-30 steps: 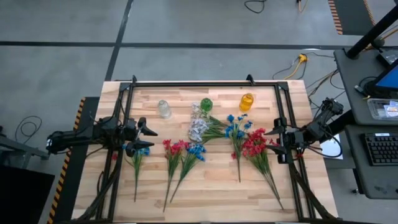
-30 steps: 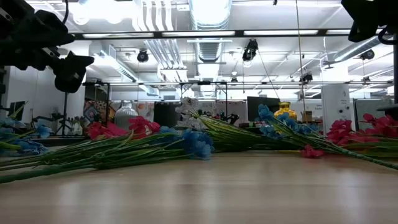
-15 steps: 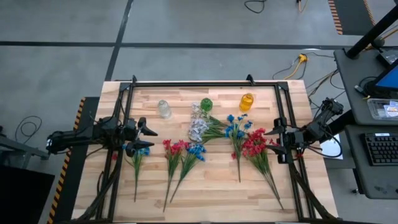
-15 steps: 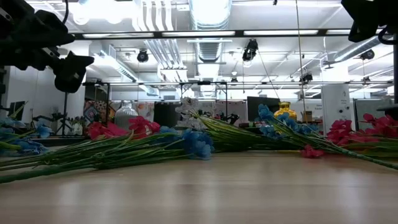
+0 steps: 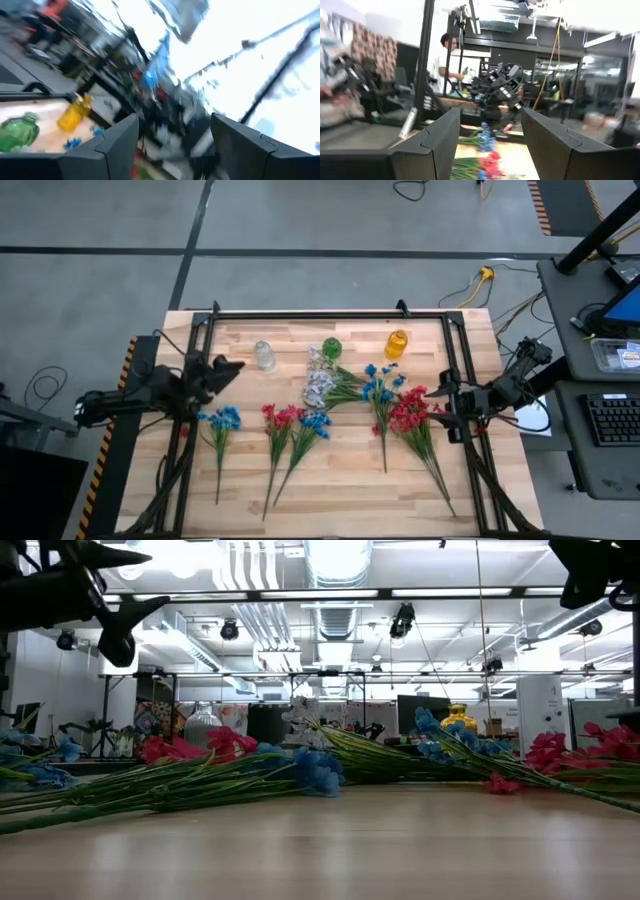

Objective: Sort flowers into vase by color
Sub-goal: Put the red flowers into the yellow vase

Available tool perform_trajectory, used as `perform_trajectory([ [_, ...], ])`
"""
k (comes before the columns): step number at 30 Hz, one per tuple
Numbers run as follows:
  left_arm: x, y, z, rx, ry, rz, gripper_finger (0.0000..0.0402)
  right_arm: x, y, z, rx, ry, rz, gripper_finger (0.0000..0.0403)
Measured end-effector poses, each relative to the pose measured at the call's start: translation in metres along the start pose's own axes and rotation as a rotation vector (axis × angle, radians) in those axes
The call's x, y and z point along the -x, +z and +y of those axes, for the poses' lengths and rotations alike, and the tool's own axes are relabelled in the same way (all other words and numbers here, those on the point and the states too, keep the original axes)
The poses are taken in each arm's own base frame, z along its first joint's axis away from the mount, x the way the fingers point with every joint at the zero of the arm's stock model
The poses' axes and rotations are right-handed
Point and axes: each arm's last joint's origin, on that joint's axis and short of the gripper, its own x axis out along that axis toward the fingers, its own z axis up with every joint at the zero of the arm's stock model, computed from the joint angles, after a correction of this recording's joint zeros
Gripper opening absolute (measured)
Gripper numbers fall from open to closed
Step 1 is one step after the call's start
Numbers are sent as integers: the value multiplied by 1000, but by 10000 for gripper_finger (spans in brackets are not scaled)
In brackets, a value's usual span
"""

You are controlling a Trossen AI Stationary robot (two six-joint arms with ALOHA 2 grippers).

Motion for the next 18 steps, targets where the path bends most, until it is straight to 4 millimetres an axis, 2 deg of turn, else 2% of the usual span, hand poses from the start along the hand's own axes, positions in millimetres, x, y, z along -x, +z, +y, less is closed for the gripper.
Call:
perform_trajectory([
  [3, 0, 8, -5, 4, 15, -51, 235, 0, 6, -4, -157, -61, -40, 206],
  [9, -1, 17, -13, -46, -5, -79, 235, -5, 5, -7, -356, -263, 44, 206],
  [18, 0, 24, -16, -123, 67, -161, 235, -28, 20, 2, -554, -307, 215, 206],
])
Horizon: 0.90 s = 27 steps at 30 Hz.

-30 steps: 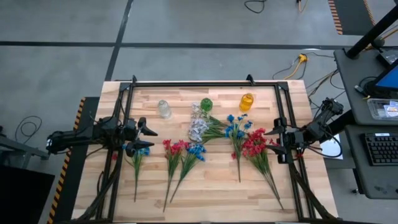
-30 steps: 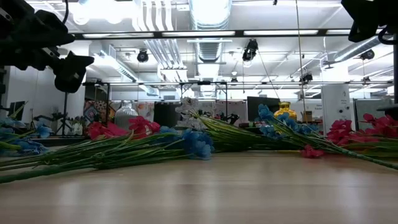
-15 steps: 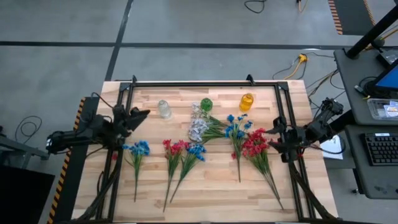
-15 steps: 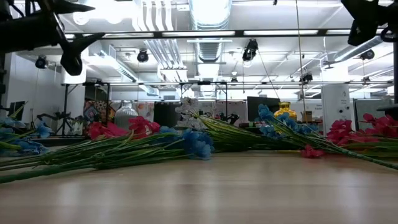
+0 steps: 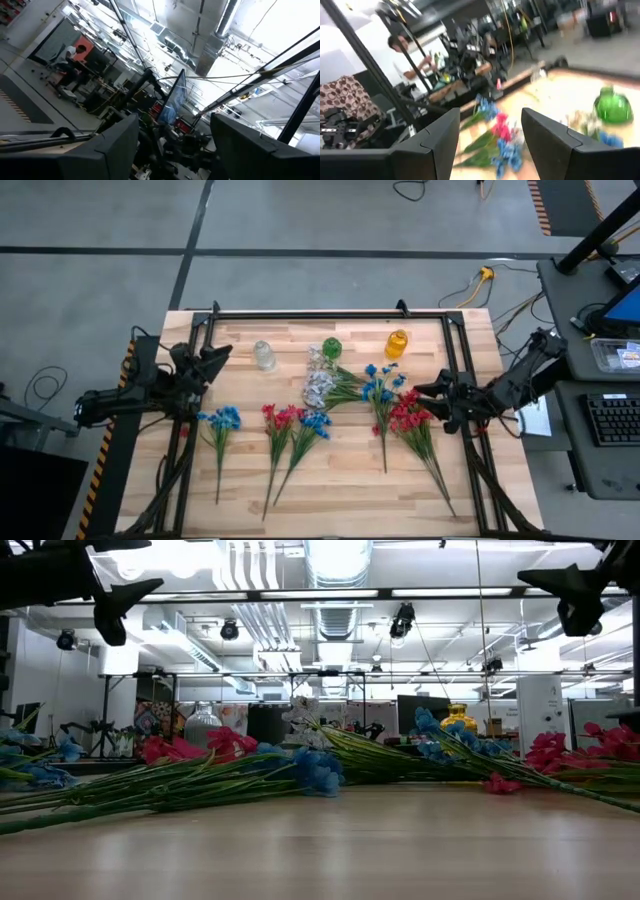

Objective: Sort flowers into vase by color
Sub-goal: Put the red flowers into the yellow vase

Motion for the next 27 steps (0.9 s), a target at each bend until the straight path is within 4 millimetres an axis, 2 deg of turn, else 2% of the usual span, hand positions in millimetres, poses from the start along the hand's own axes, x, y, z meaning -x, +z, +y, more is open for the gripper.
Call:
perform_trajectory([
  [6, 0, 0, 0, 5, -5, -2, 235, -11, -3, 11, -90, -193, 197, 206],
  [10, -1, -2, 0, -39, -9, 19, 235, -17, -4, 14, -91, -323, 304, 206],
  [17, -7, -8, 2, -173, 8, 72, 235, -28, 5, 32, 6, -329, 338, 206],
  [27, -17, -24, 8, -196, 42, 197, 235, -43, 18, 56, 44, -316, 341, 206],
])
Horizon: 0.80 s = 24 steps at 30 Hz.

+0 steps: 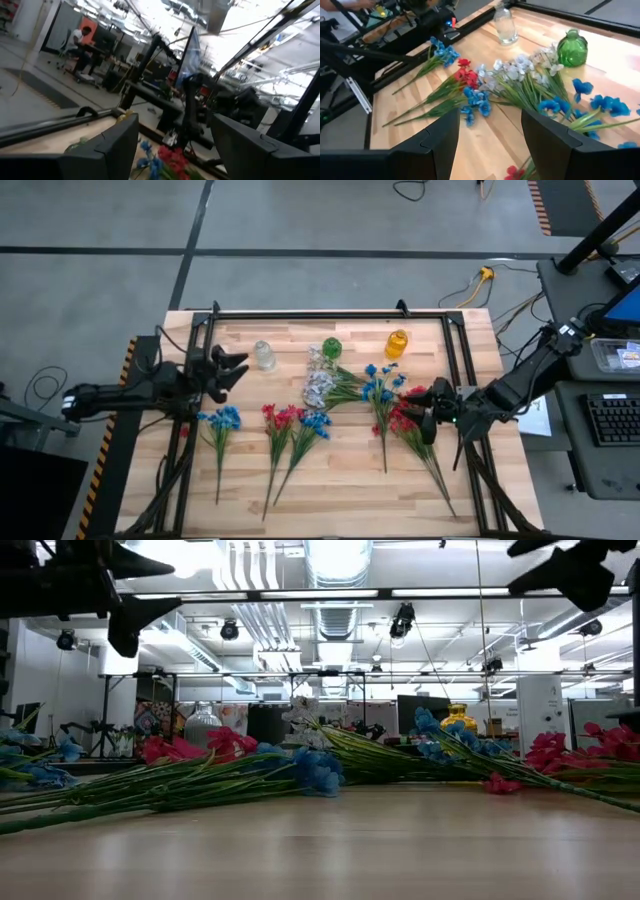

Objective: Sort flowers into vase by color
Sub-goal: Put the red flowers into the yellow vase

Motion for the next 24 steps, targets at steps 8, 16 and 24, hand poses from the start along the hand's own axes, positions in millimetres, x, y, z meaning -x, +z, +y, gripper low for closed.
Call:
perform_trajectory([
  [8, -18, 10, -9, -75, 55, 144, 235, -31, 1, 15, -144, 5, 265, 206],
  [16, -28, 8, -11, -93, 93, 269, 235, -43, -28, 16, -243, -330, 798, 206],
  [24, -28, 9, -12, -90, 90, 255, 235, -39, -30, 22, -258, -503, 989, 233],
])
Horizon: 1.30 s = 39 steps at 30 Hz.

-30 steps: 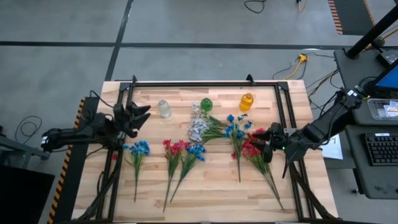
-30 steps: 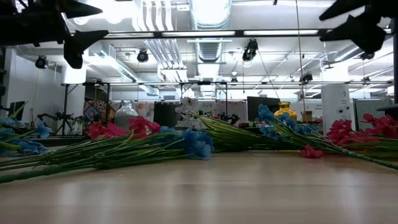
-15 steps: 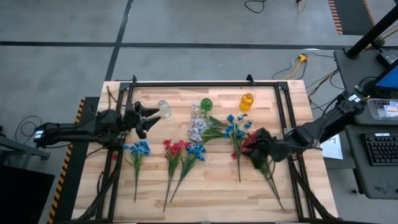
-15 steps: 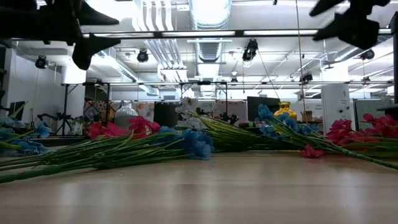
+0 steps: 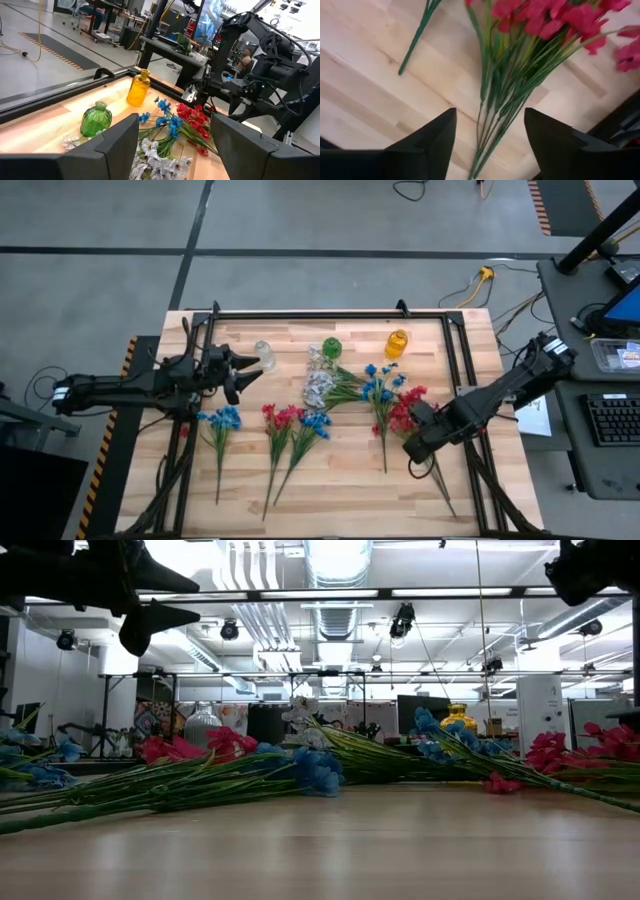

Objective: Sort flowers into vase by color
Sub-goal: Put the red flowers into the yellow vase

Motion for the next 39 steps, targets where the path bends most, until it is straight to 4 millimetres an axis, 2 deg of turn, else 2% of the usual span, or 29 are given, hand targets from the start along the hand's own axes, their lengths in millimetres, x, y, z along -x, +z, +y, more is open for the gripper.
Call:
perform_trajectory([
  [4, 0, 0, 0, 0, 1, 0, 235, -8, -1, 0, -31, -27, 36, 280],
  [8, 0, 0, 0, 0, 1, 1, 235, -27, -4, -1, -56, -70, 50, 319],
  [14, -1, -2, 1, -4, 8, 17, 235, -58, -6, 3, -56, -133, 66, 335],
  [19, -2, -3, 1, -5, 11, 23, 235, -71, -5, 4, -50, -204, 67, 317],
  [24, -3, -3, 1, -6, 13, 26, 235, -79, -4, 4, -27, -235, 39, 276],
  [30, -3, -3, 1, -6, 14, 28, 235, -77, -5, -2, -10, -287, 42, 235],
  [39, -3, -3, 1, -6, 14, 29, 235, -84, -4, -6, -6, -262, 10, 219],
])
